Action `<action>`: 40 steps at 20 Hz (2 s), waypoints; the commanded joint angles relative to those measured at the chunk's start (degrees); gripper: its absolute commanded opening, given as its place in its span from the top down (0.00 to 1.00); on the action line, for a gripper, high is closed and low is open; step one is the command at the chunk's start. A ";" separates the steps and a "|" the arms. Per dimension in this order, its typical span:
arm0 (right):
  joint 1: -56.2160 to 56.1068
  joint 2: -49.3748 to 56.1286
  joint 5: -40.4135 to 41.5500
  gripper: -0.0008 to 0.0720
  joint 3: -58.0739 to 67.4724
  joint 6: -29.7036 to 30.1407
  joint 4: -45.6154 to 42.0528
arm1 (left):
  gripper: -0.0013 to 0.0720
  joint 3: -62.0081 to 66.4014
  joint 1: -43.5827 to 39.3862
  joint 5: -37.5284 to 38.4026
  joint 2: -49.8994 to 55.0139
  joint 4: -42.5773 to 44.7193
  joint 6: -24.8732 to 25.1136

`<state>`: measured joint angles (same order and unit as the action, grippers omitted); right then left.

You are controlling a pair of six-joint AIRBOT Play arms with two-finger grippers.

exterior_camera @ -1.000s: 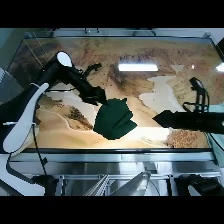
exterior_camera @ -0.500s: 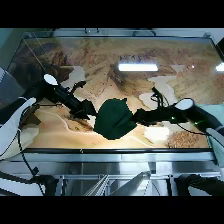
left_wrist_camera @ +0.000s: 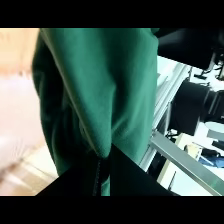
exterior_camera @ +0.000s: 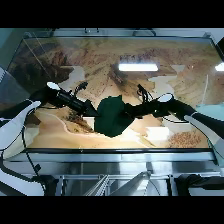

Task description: Fold the shirts.

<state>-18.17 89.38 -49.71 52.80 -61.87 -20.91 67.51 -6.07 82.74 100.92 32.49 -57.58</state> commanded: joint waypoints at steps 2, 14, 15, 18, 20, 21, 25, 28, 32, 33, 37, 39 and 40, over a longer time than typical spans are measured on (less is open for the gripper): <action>2.84 -9.66 -2.80 0.96 3.50 1.05 -0.07 | 0.97 0.50 4.66 2.45 -4.87 -1.03 1.62; 17.90 -36.30 -4.48 0.96 22.71 -0.09 -1.60 | 0.97 33.81 11.58 7.50 -24.55 -0.33 -8.22; 17.88 -35.26 -6.40 0.96 22.49 -0.52 -2.40 | 0.97 34.53 10.19 8.72 -24.24 0.42 -8.59; 17.35 -31.95 -11.52 0.96 20.79 -1.55 -4.96 | 0.97 29.49 6.01 8.15 -24.09 5.86 -8.55; 16.37 -30.08 -12.28 0.96 18.51 -3.58 -9.18 | 0.96 22.32 3.63 6.82 -24.00 7.02 -8.07; 15.65 -29.20 -12.28 0.96 16.85 -4.20 -10.71 | 0.96 18.36 2.80 5.62 -23.96 6.99 -7.04; 12.87 -24.72 -11.76 0.96 7.56 -4.52 -11.91 | 0.95 4.15 -2.10 -1.51 -20.96 6.82 -2.82; 9.42 -21.11 -9.03 0.96 0.09 -4.09 -11.93 | 0.77 0.90 -5.14 -1.66 -14.97 6.47 -1.36; 7.67 -18.47 -10.88 0.43 -1.97 -2.93 -15.47 | 0.00 7.08 -2.23 6.78 -8.48 7.04 -3.28; 7.67 -18.36 -10.99 0.40 -1.99 -3.56 -18.45 | 0.00 9.01 -0.35 8.85 -7.54 8.61 -4.79; 7.65 -16.17 -11.06 0.22 -2.43 -5.81 -27.58 | 0.00 9.64 6.80 8.72 -6.99 22.27 -9.94; 7.41 -13.27 -12.20 0.20 -2.64 -5.42 -27.54 | 0.01 5.77 9.03 6.73 -7.06 22.86 -10.40; 7.02 -11.50 -12.66 0.20 -2.64 -5.40 -27.50 | 0.03 3.32 9.29 5.49 -7.06 22.82 -10.32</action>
<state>-10.59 74.43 -61.06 50.52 -66.92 -45.69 74.43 0.43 89.95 93.47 51.31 -66.15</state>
